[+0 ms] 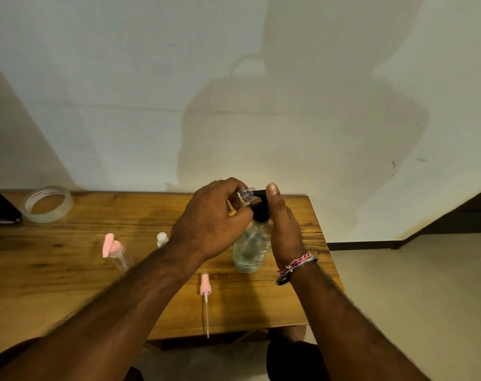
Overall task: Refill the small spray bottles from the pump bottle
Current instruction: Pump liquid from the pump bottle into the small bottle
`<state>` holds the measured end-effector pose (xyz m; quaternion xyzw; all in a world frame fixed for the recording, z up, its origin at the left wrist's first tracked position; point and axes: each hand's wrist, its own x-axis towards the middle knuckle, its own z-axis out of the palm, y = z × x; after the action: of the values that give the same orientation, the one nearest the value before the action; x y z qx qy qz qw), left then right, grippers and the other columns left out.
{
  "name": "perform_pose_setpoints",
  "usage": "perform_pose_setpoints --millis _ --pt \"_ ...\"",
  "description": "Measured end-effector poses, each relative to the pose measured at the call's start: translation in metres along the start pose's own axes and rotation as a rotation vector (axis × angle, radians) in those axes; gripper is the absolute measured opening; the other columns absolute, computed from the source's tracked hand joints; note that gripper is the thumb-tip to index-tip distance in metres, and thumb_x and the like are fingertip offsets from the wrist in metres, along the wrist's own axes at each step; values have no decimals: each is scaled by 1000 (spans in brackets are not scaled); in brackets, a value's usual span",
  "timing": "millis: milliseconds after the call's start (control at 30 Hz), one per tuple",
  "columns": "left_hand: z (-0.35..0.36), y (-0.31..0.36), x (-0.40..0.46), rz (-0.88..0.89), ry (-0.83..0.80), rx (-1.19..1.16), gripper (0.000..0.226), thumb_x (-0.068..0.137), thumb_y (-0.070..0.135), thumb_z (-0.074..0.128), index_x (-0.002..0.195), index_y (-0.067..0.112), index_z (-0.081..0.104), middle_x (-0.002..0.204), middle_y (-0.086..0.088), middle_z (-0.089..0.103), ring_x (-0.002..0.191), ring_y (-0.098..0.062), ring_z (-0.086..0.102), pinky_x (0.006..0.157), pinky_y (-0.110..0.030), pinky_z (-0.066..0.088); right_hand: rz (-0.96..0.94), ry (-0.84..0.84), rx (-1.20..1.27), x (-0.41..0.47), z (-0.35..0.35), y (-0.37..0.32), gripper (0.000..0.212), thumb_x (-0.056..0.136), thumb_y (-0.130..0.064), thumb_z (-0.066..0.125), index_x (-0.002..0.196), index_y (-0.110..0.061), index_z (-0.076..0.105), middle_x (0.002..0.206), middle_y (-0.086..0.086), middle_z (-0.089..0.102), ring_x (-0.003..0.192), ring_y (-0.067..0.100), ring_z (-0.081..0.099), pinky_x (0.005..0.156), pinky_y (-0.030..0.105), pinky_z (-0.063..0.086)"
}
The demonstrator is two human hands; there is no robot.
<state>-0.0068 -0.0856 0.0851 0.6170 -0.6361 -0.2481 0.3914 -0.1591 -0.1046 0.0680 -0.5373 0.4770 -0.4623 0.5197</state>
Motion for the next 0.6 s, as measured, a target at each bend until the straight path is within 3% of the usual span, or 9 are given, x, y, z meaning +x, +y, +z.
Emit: perform_pose_setpoints --millis 100,267,433,600 --pt "1 -3 -3 -5 -8 -13 17 92 32 74 108 34 69 91 15 65 82 -5 60 66 -25 46 -10 47 -6 0 4 3 51 97 -63 45 79 -26 75 79 -12 76 78 -7 68 68 10 49" --pt "0 -5 -2 10 9 -9 23 92 30 73 114 31 68 91 16 64 84 -5 60 67 -27 49 -19 64 2 3 10 3 45 105 -43 46 77 -23 74 69 -11 75 69 -6 68 62 7 48" --pt "2 -9 -1 6 -1 -10 18 91 29 74 108 31 67 91 14 64 85 -7 60 68 -28 48 -48 114 8 6 17 7 55 91 -54 50 80 -6 75 83 20 72 73 8 67 64 15 52" --pt "3 -9 -1 9 -3 -2 18 92 31 73 109 30 67 91 15 63 86 -7 59 68 -27 46 -55 138 18 7 16 9 50 92 -54 49 77 -14 75 78 13 73 72 7 67 64 16 52"
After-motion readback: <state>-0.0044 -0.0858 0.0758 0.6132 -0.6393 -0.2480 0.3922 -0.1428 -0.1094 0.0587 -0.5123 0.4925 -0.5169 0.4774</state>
